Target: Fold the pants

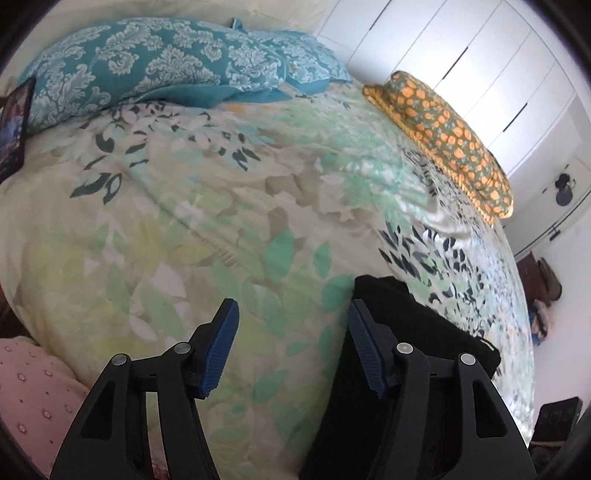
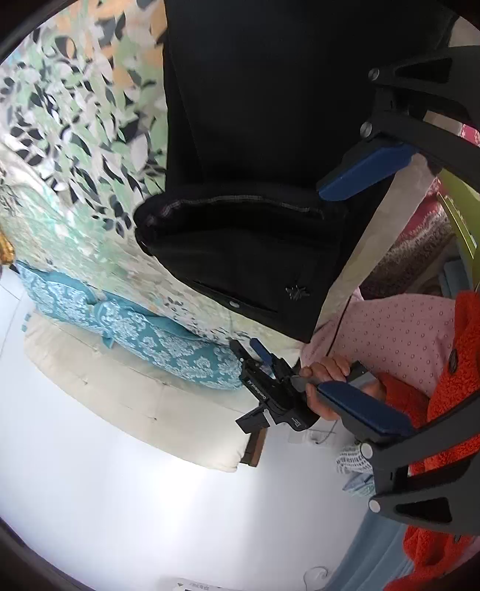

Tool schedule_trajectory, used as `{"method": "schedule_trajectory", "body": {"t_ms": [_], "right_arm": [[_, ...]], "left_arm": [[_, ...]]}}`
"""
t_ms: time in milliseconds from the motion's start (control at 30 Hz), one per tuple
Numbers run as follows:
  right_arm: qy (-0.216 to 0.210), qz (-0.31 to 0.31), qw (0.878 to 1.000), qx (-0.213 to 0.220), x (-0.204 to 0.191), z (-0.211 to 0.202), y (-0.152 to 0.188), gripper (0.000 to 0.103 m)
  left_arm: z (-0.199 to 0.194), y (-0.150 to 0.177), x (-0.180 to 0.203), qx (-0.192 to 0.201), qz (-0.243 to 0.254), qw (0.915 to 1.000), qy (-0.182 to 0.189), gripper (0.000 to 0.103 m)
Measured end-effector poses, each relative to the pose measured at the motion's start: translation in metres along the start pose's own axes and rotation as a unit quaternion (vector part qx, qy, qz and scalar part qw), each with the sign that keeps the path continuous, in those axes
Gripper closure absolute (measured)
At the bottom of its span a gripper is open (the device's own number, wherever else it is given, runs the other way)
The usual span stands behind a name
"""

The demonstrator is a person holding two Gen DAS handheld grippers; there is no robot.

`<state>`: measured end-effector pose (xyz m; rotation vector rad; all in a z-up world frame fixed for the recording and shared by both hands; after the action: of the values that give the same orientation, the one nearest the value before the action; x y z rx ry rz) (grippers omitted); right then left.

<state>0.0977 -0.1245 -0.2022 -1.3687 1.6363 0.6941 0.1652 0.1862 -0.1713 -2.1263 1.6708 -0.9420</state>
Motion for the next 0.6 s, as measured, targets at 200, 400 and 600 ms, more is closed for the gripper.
{"method": "schedule_trajectory", "body": {"t_ms": [200, 400, 600], "right_arm": [[0.049, -0.011, 0.997, -0.061, 0.005, 0.041, -0.011, 0.026], [0.065, -0.023, 0.990, -0.122, 0.016, 0.051, -0.017, 0.027], [0.056, 0.001, 0.990, -0.131, 0.027, 0.046, -0.018, 0.035]], "left_arm": [[-0.004, -0.001, 0.004, -0.003, -0.012, 0.9999, 0.009, 0.038], [0.002, 0.000, -0.005, -0.016, -0.035, 0.9990, 0.024, 0.038], [0.004, 0.000, -0.002, -0.019, -0.027, 0.9992, 0.024, 0.038]]}}
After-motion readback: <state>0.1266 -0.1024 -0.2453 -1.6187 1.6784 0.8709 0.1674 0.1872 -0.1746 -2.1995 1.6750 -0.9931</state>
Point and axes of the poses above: each gripper's, at about its wrist camera, not at the fingertips, and z roughly the way its jaws point, x to its right, y to its underside, the point moved 4 cm from there along z, roughly the way its jaws point, and after that the axes turned 8 degrees about z, right-handed, at the moved point
